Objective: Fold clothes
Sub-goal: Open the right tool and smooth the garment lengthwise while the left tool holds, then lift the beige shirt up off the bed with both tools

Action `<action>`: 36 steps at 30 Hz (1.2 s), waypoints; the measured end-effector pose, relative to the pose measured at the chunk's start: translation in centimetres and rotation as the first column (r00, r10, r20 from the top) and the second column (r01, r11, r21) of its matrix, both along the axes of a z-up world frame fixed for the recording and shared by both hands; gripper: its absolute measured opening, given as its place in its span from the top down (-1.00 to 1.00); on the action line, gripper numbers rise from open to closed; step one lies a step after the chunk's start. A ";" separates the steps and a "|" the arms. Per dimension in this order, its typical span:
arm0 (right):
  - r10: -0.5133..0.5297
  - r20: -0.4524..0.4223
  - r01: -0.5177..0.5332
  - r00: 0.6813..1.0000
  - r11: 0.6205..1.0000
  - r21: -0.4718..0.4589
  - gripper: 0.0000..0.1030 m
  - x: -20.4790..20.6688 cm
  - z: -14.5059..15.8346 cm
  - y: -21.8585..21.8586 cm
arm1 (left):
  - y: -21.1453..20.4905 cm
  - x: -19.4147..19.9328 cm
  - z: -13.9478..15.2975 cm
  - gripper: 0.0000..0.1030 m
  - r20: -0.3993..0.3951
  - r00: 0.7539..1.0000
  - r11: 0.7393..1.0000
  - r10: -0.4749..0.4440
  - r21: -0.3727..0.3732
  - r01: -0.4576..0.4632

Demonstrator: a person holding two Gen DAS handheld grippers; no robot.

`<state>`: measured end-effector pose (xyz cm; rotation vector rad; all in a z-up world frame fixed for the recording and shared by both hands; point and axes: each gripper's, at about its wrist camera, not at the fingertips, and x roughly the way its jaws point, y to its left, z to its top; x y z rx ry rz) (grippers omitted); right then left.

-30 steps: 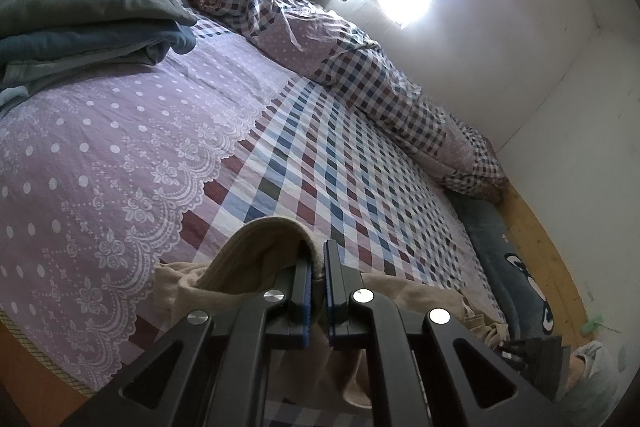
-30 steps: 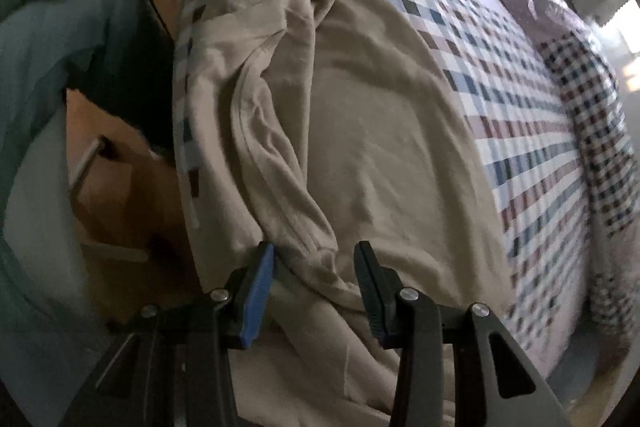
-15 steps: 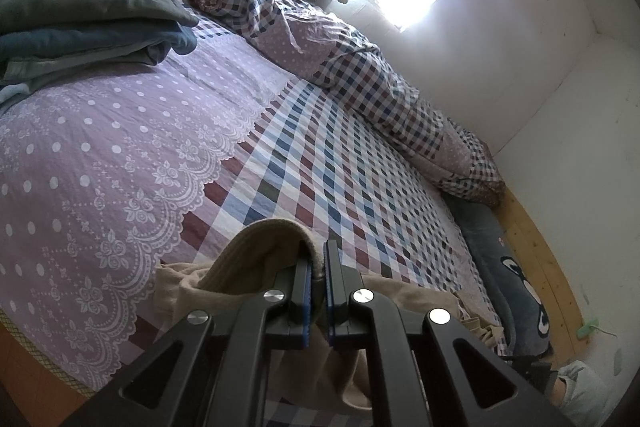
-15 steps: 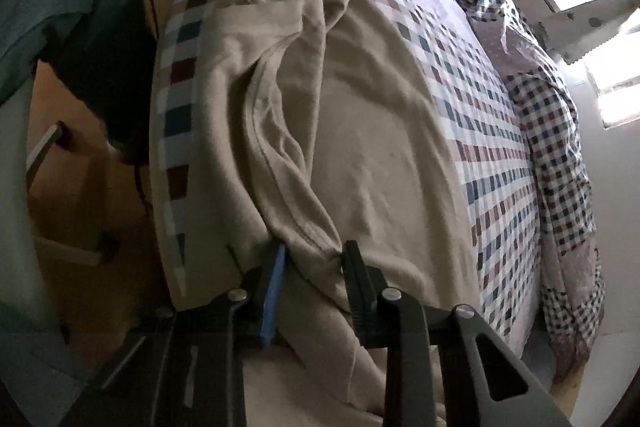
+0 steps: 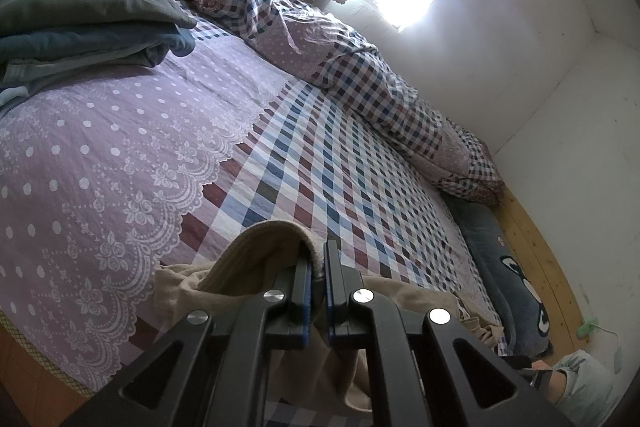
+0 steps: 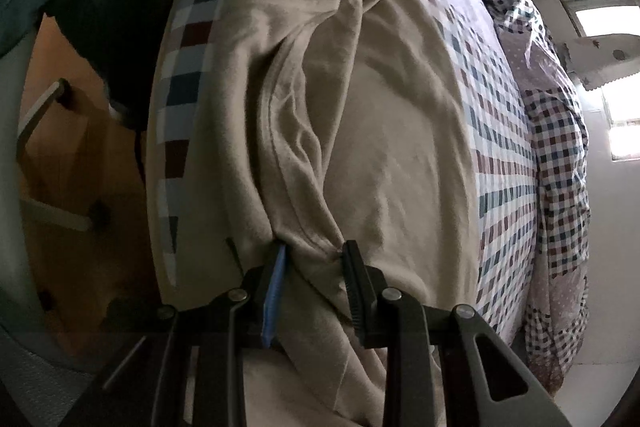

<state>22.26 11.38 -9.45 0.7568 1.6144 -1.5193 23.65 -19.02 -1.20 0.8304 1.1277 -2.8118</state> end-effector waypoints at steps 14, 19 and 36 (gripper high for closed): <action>-0.092 -0.063 0.088 0.994 0.994 -0.065 0.89 3.4 2.1 2.5 | -0.7 0.4 0.2 0.92 -0.015 1.000 1.000 0.010 0.024 -0.010; -0.163 -0.061 0.153 0.985 0.978 -0.143 0.87 4.0 2.5 2.7 | -0.7 0.4 0.2 0.92 -0.015 1.000 1.000 0.008 0.023 -0.008; -0.154 -0.154 0.140 0.976 0.985 -0.100 0.88 2.9 -0.8 1.0 | -0.4 0.3 0.3 0.92 0.000 1.000 1.000 -0.002 0.000 0.002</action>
